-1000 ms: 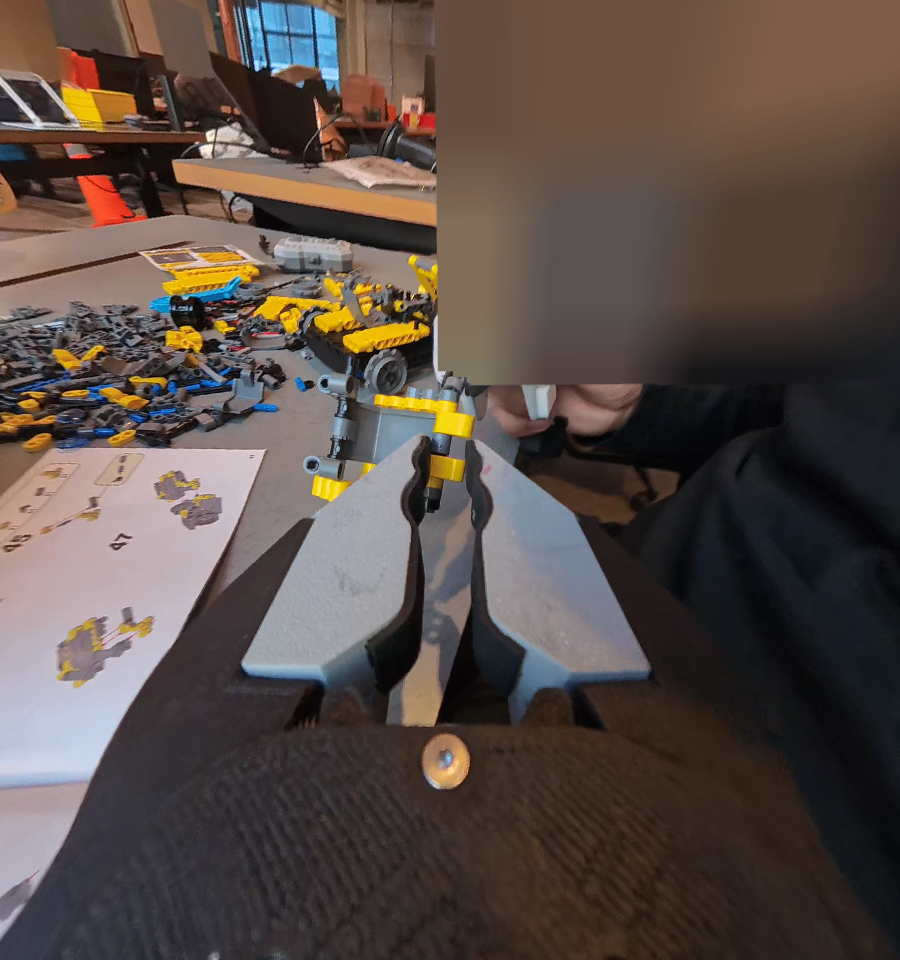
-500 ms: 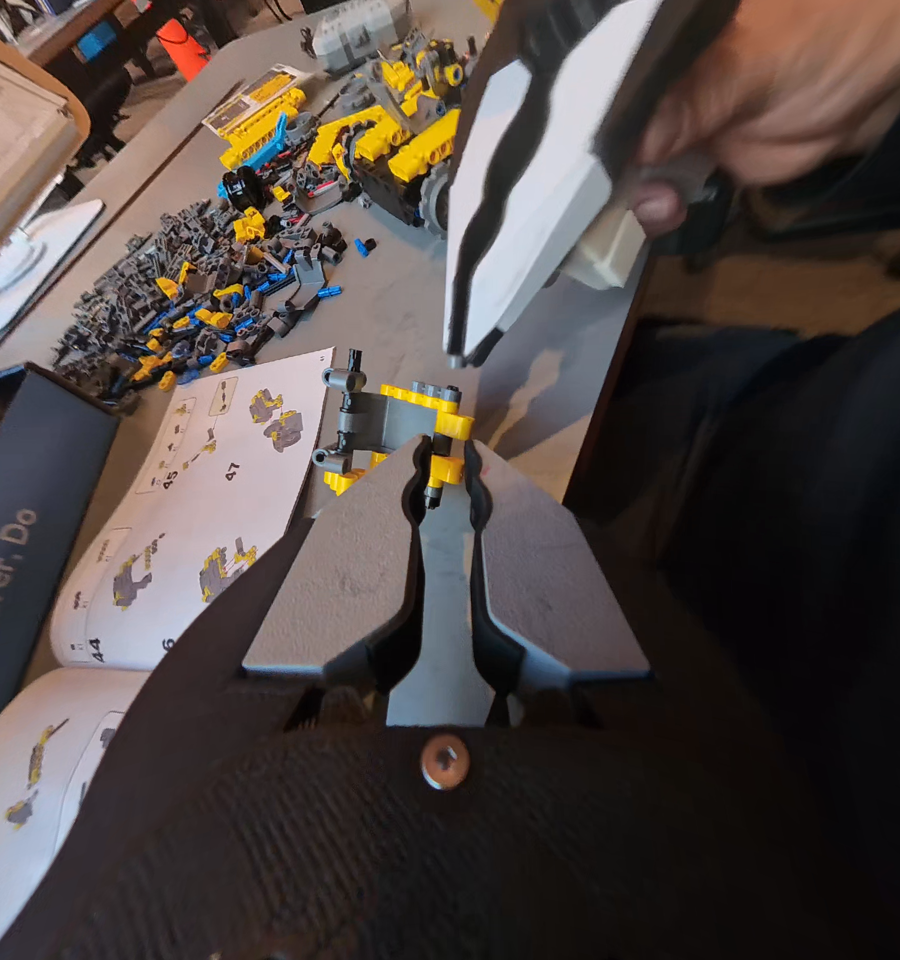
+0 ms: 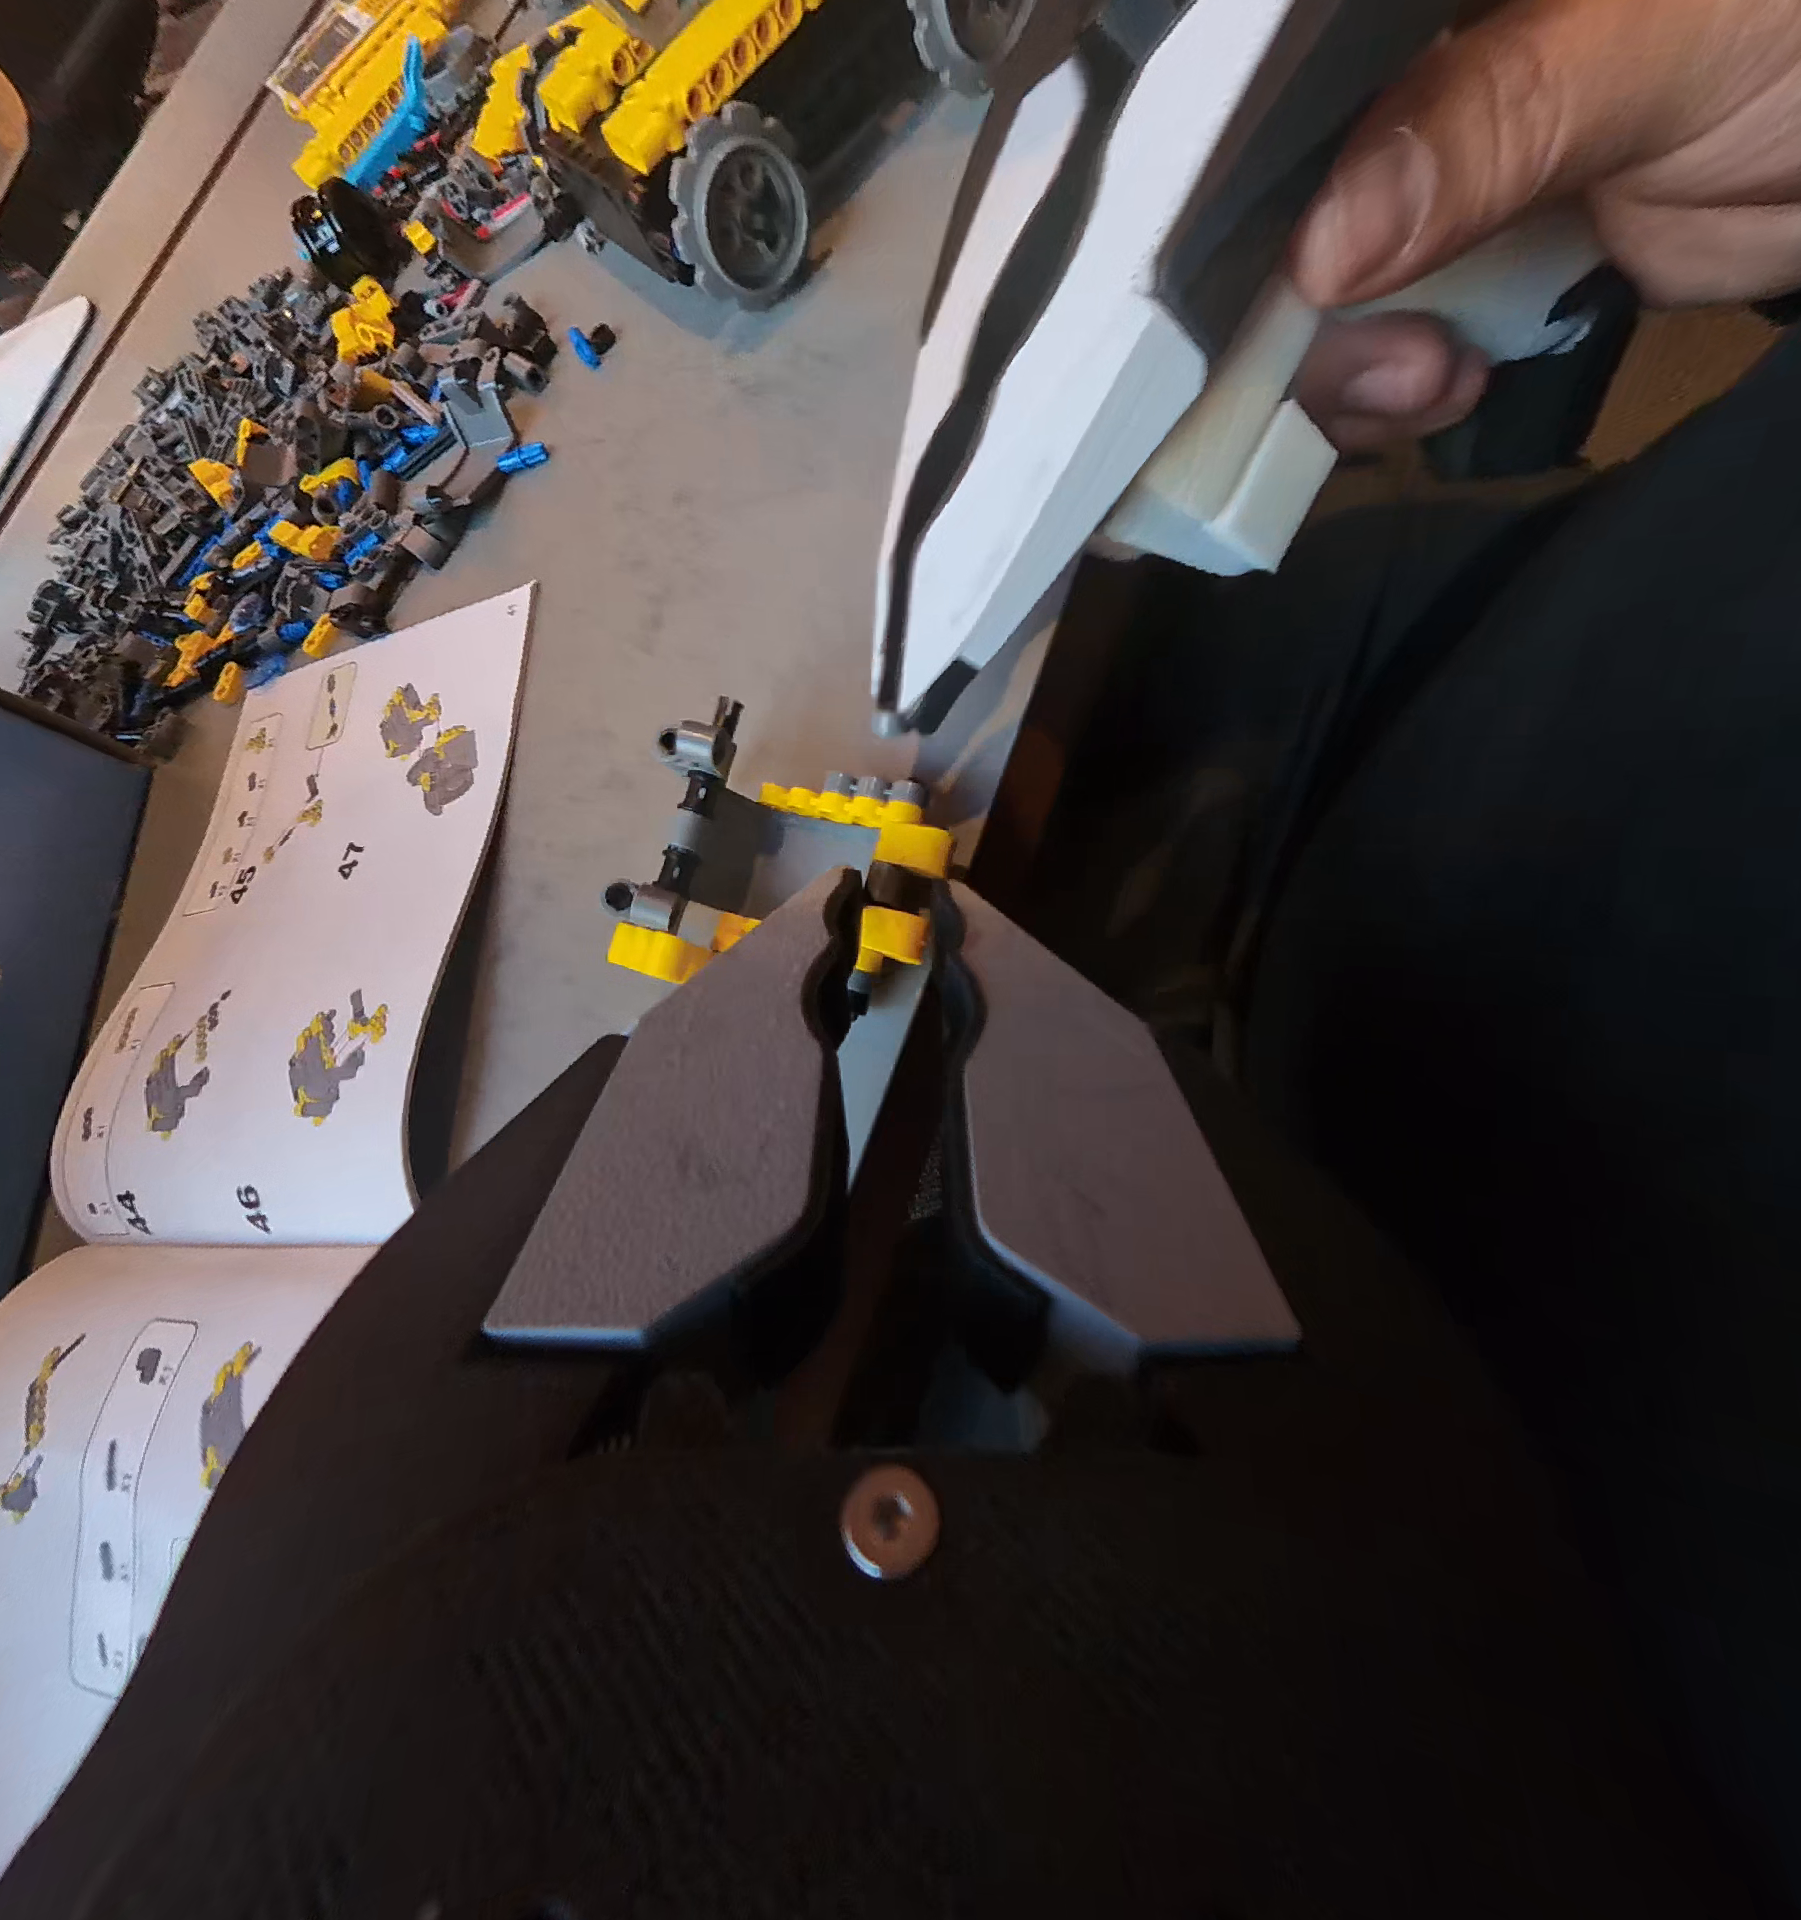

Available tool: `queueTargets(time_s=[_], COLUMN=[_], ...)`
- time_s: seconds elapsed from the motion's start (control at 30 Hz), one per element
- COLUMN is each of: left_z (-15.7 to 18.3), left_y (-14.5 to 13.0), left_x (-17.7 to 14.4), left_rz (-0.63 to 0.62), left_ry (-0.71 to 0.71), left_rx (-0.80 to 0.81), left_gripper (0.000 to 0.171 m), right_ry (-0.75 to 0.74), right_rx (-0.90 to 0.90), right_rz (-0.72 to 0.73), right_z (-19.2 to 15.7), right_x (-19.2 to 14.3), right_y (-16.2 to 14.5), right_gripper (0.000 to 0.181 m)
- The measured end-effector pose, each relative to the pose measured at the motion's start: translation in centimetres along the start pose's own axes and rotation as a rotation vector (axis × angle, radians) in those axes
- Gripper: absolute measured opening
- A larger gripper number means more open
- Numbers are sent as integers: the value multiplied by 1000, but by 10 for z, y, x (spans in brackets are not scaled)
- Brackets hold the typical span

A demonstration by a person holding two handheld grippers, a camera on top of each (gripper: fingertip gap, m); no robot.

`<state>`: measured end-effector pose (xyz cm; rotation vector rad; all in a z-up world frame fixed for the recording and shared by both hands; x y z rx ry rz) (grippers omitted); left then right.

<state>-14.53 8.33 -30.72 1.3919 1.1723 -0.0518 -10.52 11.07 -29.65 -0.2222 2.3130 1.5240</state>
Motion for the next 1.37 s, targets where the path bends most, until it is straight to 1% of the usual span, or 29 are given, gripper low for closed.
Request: queueTargets(time_s=[0.1, 0.2, 0.27, 0.37, 0.43, 0.5, 0.57, 0.67, 0.73, 0.83, 1.03, 1.13, 1.27, 1.37], left_z=[0, 1, 3, 5, 5, 4, 6, 4, 5, 5, 25, 18, 12, 13], left_y=[-2, -1, 1, 5, 3, 0, -4, -4, -3, -5, -1, -4, -3, 1], left_x=[-2, -2, -3, -6, -4, 1, 5, 5, 4, 2, 1, 0, -1, -3], left_rz=[4, 5, -1, -7, -34, -76, -121, -135, -122, -102, 9, 19, 67, 159], left_ry=[14, 25, 24, 19, 14, 2, -28, -42, -64, -44, 30, 75, 35, -26], left_rx=[10, 10, 20, 38, 54, 87, 112, 116, 88, 83, 247, 294, 246, 135], left_gripper=[10, 11, 20, 25, 29, 28, 23, 15, 12, 12, 12, 11, 12, 12], right_ry=[-19, -8, 5, 14, 19, 29, 42, 62, 79, 84, 94, 103, 49, 23], right_rx=[5, 30, 42, 57, 67, 73, 80, 88, 92, 92, 83, 58, 26, 10], right_rz=[40, 30, 24, 30, 32, 33, 33, 42, 46, 54, 65, 89, 120, 119], right_z=[-1, -3, -3, -2, -2, -3, -5, -7, -9, -11, -16, -16, -7, -8], right_x=[-4, -2, -1, -3, -3, -3, -3, -3, -4, -6, -12, -16, -23, -20], right_y=[-4, -14, -15, -15, -15, -15, -14, -12, -13, -15, -19, -17, -11, -10], right_gripper=[4, 5, 4, 5, 5, 5, 5, 5, 5, 2, 5, 5, 5, 5])
Point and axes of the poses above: each gripper's, where its closed fingertips meet, x out along the fingers, y out of its top, z = x × y across the jaws, the point moved 2 cm from there along -x, back along the fingers, and after that the axes turned 11 degrees about -y, right-handed, at the moved point
